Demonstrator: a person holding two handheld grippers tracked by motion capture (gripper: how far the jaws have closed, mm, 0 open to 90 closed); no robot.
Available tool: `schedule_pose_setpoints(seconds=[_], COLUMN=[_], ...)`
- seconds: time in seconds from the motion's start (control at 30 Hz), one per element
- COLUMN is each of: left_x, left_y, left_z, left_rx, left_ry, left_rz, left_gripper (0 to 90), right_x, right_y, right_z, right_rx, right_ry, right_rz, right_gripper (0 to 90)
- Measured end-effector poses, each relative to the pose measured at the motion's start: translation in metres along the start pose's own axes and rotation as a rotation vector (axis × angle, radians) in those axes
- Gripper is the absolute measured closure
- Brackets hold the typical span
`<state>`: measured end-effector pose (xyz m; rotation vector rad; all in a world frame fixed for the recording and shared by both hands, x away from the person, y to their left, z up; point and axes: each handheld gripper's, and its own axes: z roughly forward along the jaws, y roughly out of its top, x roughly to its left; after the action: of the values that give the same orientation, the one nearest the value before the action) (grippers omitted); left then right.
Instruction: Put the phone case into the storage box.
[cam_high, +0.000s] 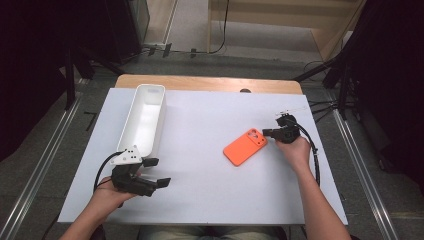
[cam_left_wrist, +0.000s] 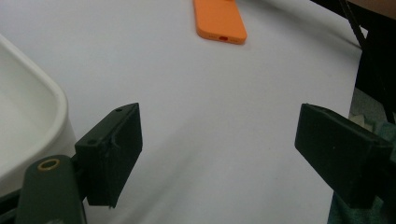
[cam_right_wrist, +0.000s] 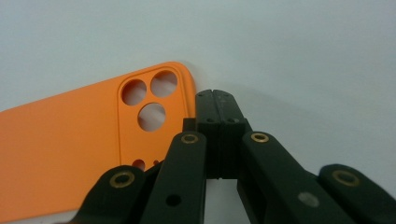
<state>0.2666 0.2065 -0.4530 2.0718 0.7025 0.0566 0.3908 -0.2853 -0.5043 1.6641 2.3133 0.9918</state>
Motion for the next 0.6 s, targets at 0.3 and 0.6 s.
schedule_pose_setpoints(seconds=[0.3, 0.6], left_x=[0.000, 0.001], left_y=[0.000, 0.000], left_z=[-0.001, -0.002], left_rx=[-0.011, -0.010], left_ry=[0.004, 0.007], left_rz=[-0.005, -0.007], left_gripper=[14.8, 14.8], right_x=[0.020, 0.041], right_y=[-0.002, -0.006], right_z=[0.006, 0.009], right_rx=[0.009, 0.022], right_ry=[0.039, 0.060], right_rz=[-0.020, -0.024], right_gripper=[88.4, 88.4])
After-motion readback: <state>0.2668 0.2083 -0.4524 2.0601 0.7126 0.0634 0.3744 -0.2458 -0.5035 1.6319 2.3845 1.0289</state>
